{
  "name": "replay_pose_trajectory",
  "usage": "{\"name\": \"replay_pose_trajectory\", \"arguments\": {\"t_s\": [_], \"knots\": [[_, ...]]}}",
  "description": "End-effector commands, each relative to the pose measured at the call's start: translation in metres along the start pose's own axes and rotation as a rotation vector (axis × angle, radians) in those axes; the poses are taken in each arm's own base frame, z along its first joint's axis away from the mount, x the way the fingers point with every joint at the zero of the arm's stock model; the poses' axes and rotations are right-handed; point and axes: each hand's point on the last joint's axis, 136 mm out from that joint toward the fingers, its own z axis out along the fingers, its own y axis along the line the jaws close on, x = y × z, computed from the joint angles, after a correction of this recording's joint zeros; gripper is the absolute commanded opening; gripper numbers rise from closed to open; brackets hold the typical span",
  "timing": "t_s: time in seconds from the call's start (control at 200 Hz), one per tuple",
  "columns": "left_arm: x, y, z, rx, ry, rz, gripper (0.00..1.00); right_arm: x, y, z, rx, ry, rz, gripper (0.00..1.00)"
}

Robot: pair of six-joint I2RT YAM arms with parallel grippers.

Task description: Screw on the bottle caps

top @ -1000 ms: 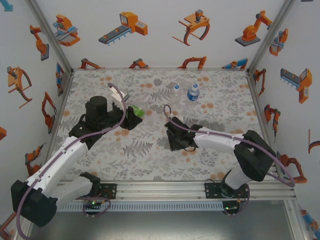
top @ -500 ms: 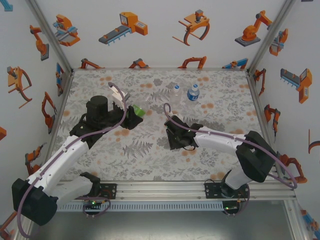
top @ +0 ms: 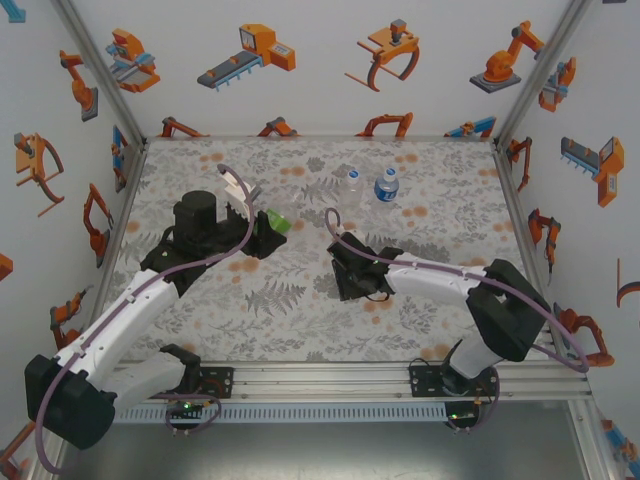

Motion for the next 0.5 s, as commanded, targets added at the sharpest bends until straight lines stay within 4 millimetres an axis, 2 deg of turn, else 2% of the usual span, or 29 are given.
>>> {"name": "replay_pose_trajectory", "arguments": {"t_s": [0.0, 0.31, 0.496], "knots": [[-0.020, -0.005, -0.004, 0.022, -0.051, 0.000, 0.00, 0.005, 0.003, 0.006, -0.002, 0.019, -0.002, 0.43], [-0.020, -0.005, -0.005, 0.022, -0.049, -0.002, 0.00, 0.010, 0.002, 0.012, -0.003, 0.035, 0.000, 0.43], [-0.020, -0.005, -0.006, 0.020, -0.047, -0.003, 0.00, -0.001, 0.005, -0.002, -0.010, 0.004, -0.006, 0.43]]}}
